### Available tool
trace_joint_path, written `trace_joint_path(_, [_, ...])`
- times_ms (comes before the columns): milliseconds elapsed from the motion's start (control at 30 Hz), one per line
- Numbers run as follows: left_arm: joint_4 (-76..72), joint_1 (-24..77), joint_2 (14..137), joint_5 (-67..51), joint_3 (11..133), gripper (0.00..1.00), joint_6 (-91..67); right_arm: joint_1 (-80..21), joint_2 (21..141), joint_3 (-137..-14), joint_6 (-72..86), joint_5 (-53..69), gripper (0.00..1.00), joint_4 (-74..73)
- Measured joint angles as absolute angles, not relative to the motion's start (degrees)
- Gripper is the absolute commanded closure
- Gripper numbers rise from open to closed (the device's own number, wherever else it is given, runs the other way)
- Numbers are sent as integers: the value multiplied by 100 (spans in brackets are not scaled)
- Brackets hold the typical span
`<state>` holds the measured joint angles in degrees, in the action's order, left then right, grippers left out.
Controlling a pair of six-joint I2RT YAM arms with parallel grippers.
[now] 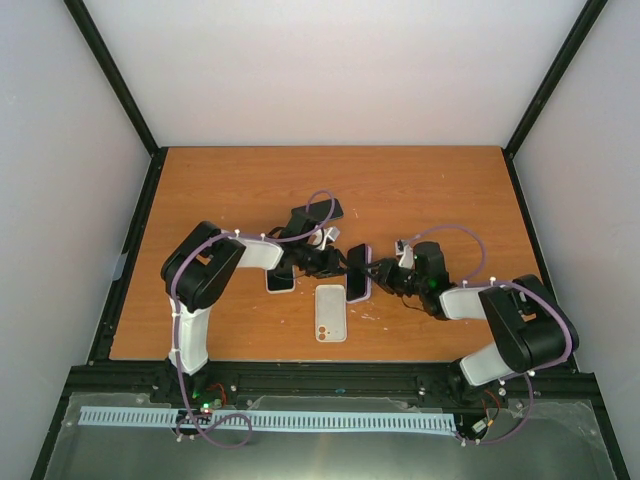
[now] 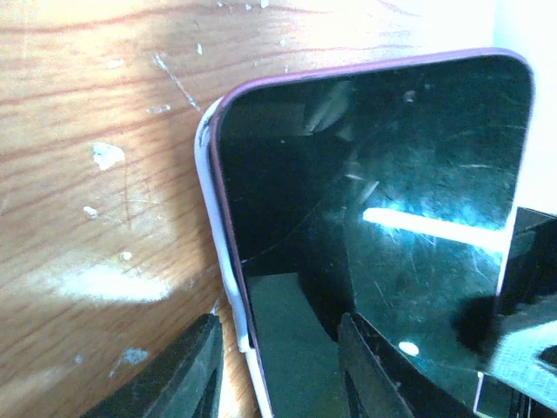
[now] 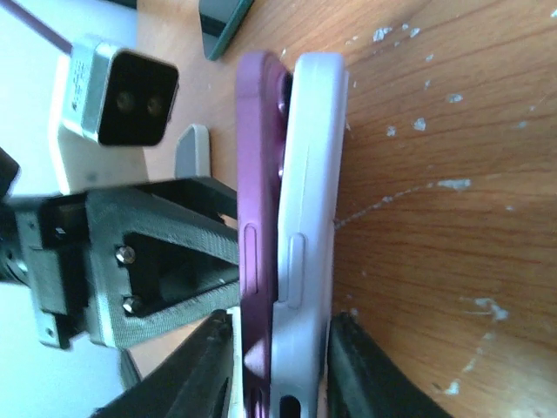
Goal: Put the phone into the phone case
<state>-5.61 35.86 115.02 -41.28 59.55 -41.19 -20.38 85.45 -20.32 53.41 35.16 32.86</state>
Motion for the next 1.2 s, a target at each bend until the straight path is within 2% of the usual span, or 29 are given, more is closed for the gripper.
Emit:
trace_joint_path(167, [-602, 3586, 11489, -4112, 5918, 62, -4121, -2045, 8499, -2034, 5078, 3341, 83, 2985])
trace_joint_path(300, [-633, 3586, 11434, -4104, 5833, 62, -4121, -2043, 8499, -2034, 4976, 3284, 84, 2932])
trace_joint_path(367, [-631, 3592, 11426, -4086, 5833, 61, -4121, -2043, 8499, -2034, 4921, 3240, 82, 2897])
trace_joint_path(500, [-626, 3592, 11426, -4082, 5833, 61, -4119, -2047, 8488, -2067, 4799, 3164, 67, 2716])
trace_joint_path(533, [-624, 3592, 11426, -4082, 5833, 61, -4119, -2056, 8488, -2091, 4724, 3151, 66, 2602])
trace_joint_path(700, [-617, 3597, 11426, -4073, 5833, 61, -4119, -2064, 8486, -2145, 4582, 3055, 81, 2281])
trace_joint_path(933, [-506, 3601, 11325, -3992, 5841, 50, -4119, -2078, 8254, -2180, 4482, 3013, 85, 2106])
trace_joint_path(1200, [1, 3494, 10597, -3752, 5870, 38, -4130, -2078, 7299, -2016, 4456, 2917, 86, 1942])
